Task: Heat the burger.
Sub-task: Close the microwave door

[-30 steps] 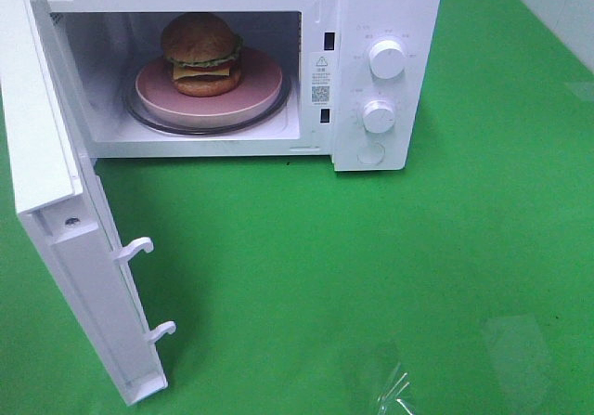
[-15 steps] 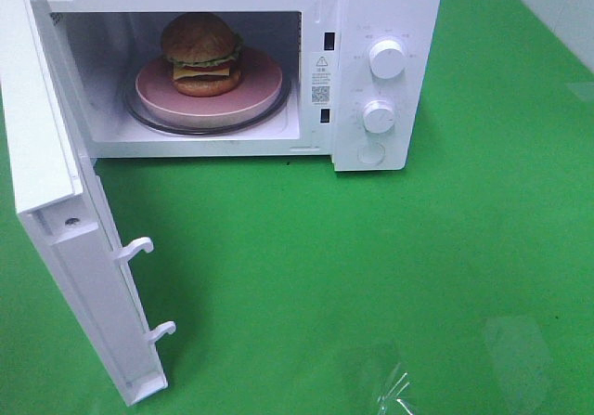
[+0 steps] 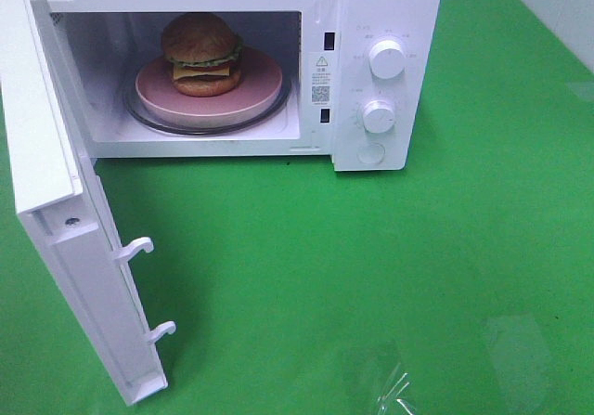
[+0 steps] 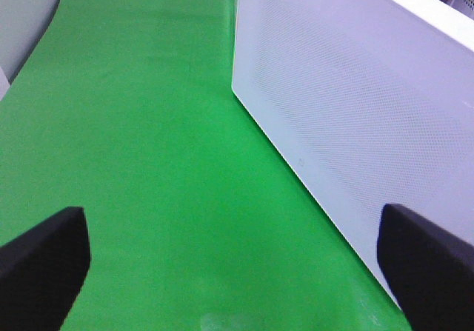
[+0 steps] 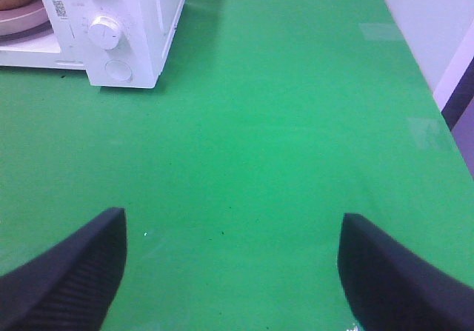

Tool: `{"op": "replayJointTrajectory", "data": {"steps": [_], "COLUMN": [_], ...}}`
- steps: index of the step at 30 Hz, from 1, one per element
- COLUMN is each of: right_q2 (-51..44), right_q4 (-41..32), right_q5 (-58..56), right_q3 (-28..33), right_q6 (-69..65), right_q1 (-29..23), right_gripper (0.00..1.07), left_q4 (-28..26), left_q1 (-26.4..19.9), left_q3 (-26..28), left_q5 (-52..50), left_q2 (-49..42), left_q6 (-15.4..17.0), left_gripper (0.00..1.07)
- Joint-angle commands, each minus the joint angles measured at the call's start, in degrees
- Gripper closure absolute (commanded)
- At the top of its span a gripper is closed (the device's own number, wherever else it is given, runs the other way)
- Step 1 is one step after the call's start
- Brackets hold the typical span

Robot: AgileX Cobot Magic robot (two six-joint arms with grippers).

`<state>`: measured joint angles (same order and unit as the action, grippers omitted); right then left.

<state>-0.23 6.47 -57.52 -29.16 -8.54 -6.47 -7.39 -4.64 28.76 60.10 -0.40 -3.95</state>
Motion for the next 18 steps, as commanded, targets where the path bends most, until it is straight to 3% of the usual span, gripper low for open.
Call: {"op": "replayJointTrajectory", "data": {"steps": [1, 10, 12, 18], "right_q2": [-1.5, -1.5, -1.5, -1.5], "right_q4": [0.2, 0.2, 0.2, 0.2], "right_q5": [-0.2, -0.2, -0.2, -0.2], "right_q3": [0.1, 0.1, 0.1, 0.1], "right_q6": [-0.1, -0.1, -0.1, -0.1], "right_q1": [0.4, 0.4, 0.4, 0.4], "right_gripper": [0.31, 0.31, 0.31, 0.31], "left_q4": [-0.2, 0.3, 0.5, 0.5], "left_q1": [0.2, 0.2, 0.2, 0.2], "left_q3": [-0.2, 0.0, 1.6, 2.9], "left_q5": [-0.5, -0.7, -3.6, -11.5], "left_q2": [-1.0, -1.0, -0.8, 1.5], "left_q6": [0.0, 0.6, 3.0, 3.1], "left_gripper": [0.09, 0.09, 0.11, 0.18]}}
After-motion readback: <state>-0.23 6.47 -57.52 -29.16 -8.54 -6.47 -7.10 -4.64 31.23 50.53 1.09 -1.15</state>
